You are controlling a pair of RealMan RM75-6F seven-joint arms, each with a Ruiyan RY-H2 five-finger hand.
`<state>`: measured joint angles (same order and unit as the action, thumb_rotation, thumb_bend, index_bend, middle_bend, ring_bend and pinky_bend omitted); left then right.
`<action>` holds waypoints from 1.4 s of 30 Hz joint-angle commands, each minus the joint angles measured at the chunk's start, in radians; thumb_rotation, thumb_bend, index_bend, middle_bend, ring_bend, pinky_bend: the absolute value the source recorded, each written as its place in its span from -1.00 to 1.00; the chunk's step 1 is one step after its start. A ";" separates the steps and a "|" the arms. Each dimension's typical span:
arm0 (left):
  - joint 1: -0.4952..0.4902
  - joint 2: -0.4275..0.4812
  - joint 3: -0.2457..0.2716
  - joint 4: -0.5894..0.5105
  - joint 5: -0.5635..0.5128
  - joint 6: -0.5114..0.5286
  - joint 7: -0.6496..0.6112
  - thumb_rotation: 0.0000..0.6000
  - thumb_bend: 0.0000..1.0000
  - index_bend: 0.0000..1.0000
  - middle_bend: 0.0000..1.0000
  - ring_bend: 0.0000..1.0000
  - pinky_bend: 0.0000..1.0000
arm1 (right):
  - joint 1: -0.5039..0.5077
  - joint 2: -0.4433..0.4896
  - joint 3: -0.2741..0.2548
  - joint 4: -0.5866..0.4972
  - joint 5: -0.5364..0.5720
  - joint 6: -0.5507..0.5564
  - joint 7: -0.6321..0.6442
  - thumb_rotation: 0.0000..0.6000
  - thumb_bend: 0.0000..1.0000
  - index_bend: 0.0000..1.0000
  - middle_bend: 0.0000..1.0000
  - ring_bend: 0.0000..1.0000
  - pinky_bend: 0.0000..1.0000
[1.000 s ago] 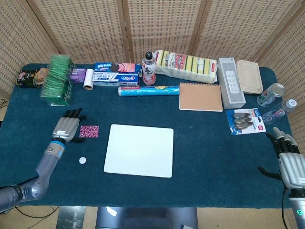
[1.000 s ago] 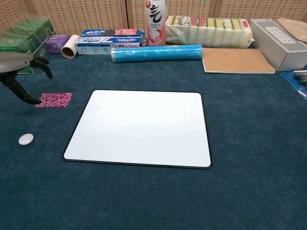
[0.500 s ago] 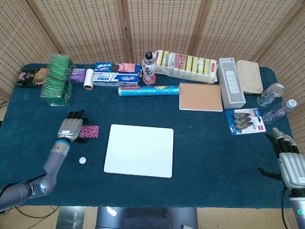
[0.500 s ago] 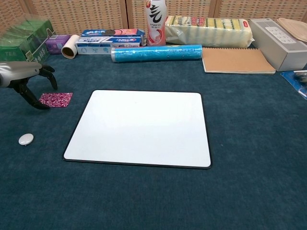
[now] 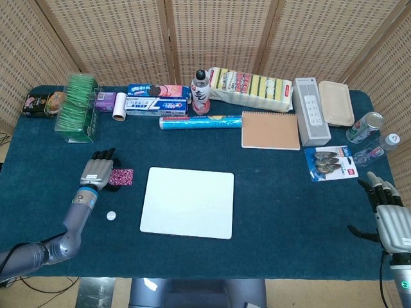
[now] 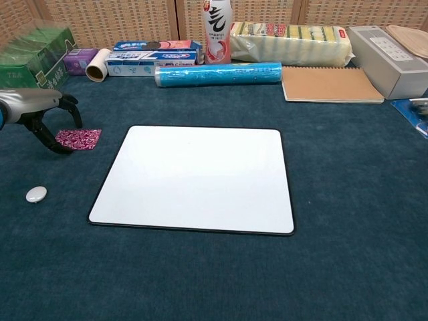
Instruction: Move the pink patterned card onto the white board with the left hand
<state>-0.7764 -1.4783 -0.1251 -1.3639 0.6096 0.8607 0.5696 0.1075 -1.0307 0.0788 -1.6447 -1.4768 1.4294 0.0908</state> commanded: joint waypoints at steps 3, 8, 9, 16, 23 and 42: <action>-0.007 0.000 0.006 -0.003 -0.020 0.002 0.011 1.00 -0.64 -0.42 -1.00 -1.00 -0.96 | -0.001 0.001 0.000 0.001 0.000 0.002 0.004 1.00 -1.00 -0.81 -1.00 -1.00 -1.00; -0.014 0.013 0.011 -0.017 -0.037 0.009 0.022 1.00 -0.64 -0.39 -1.00 -1.00 -0.96 | -0.001 0.003 0.000 -0.001 -0.001 0.002 0.008 1.00 -1.00 -0.81 -1.00 -1.00 -1.00; -0.015 0.015 0.011 -0.020 -0.039 0.011 0.022 1.00 -0.64 -0.36 -1.00 -1.00 -0.96 | -0.001 0.003 0.001 -0.001 0.000 0.002 0.008 1.00 -1.00 -0.81 -1.00 -1.00 -1.00; -0.016 0.016 0.017 -0.028 -0.051 0.028 0.025 1.00 -0.63 -0.27 -1.00 -1.00 -0.96 | -0.001 0.003 -0.001 -0.003 -0.002 0.002 0.005 1.00 -1.00 -0.81 -1.00 -1.00 -1.00; -0.022 0.004 0.020 -0.019 -0.060 0.032 0.029 1.00 -0.63 -0.27 -1.00 -1.00 -0.96 | -0.001 0.003 0.001 -0.002 0.003 0.001 0.009 1.00 -1.00 -0.81 -1.00 -1.00 -1.00; -0.020 0.098 0.005 -0.152 -0.030 0.084 0.019 1.00 -0.63 -0.27 -1.00 -1.00 -0.96 | -0.001 0.005 -0.001 -0.008 0.003 -0.001 0.006 1.00 -1.00 -0.81 -1.00 -1.00 -1.00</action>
<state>-0.7953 -1.3849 -0.1201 -1.5079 0.5749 0.9419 0.5888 0.1068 -1.0253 0.0782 -1.6523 -1.4734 1.4280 0.0963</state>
